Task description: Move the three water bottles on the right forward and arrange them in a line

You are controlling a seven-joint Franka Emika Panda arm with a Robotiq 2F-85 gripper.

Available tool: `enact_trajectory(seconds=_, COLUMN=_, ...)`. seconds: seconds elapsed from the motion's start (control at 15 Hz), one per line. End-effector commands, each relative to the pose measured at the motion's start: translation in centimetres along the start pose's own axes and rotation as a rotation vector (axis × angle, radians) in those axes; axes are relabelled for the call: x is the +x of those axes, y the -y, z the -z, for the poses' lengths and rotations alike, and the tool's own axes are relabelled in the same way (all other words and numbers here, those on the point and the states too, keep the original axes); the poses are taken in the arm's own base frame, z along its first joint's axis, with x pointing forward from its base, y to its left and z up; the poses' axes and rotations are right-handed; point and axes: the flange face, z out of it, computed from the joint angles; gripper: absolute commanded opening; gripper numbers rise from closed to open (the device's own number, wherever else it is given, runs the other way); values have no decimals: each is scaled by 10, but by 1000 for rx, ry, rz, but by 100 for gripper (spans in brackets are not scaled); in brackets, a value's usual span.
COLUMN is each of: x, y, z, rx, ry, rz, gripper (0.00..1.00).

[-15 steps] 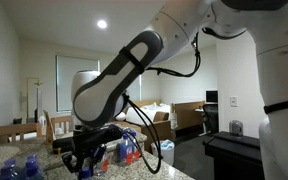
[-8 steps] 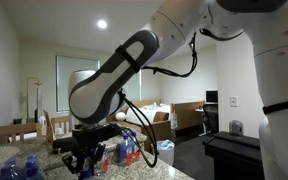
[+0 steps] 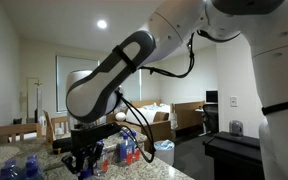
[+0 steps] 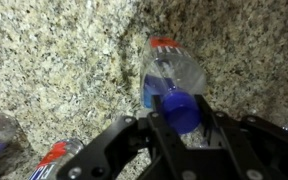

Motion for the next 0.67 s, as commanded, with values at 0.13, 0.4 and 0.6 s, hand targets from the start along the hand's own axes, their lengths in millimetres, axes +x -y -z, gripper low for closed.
enact_trajectory(seconds=0.13, x=-9, y=-8, z=-13, rx=22, ry=11, rz=16, gripper=13)
enact_trajectory(seconds=0.4, x=-12, y=-12, z=-14, rx=27, ry=2, rz=-1, gripper=13)
enact_trajectory(seconds=0.6, x=-15, y=-13, z=-15, rx=27, ry=-8, rz=0, gripper=13)
